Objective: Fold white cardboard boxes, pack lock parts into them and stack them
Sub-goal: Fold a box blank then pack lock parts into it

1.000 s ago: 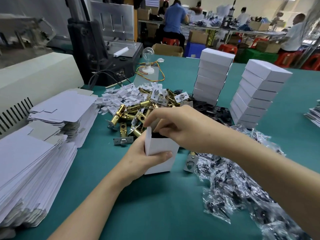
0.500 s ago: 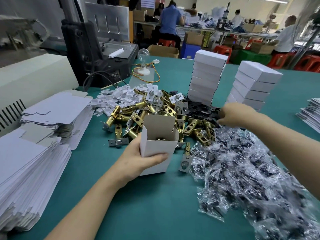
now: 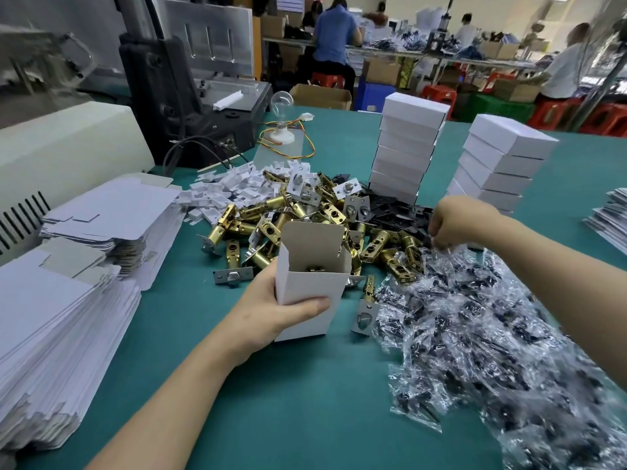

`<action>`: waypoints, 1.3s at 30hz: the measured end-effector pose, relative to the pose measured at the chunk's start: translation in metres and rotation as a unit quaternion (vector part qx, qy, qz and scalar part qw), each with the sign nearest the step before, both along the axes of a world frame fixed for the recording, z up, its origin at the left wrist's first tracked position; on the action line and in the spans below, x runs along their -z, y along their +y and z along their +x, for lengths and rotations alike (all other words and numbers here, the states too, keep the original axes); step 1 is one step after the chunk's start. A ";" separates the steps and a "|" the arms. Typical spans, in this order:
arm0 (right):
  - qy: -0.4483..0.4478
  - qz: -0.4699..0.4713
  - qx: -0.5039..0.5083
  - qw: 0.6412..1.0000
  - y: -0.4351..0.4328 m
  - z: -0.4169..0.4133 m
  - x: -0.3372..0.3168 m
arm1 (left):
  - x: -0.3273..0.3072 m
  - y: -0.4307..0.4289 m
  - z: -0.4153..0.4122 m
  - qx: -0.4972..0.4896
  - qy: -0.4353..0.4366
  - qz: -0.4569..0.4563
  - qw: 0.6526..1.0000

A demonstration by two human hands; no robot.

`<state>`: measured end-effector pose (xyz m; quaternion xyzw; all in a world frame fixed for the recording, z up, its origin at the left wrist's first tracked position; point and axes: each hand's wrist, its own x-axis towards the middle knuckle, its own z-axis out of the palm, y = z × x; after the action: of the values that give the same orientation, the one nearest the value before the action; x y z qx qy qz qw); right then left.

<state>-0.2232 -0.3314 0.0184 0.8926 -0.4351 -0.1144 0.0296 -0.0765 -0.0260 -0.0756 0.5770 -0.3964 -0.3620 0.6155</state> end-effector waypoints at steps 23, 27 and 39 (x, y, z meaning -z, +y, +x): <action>-0.425 0.428 -0.252 0.757 0.116 0.004 -0.084 | 0.001 -0.001 -0.001 0.001 -0.008 -0.009 1.000; -0.371 0.350 -0.316 0.800 0.140 0.017 -0.059 | 0.001 -0.001 -0.001 -0.001 -0.015 -0.017 1.000; -0.273 0.134 -0.395 0.867 0.181 0.036 -0.025 | -0.002 -0.002 0.001 -0.027 -0.040 -0.039 0.998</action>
<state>-0.1872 -0.1500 0.0437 0.9809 -0.0174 0.0979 -0.1672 -0.0758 -0.0276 -0.0734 0.5773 -0.4188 -0.3059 0.6307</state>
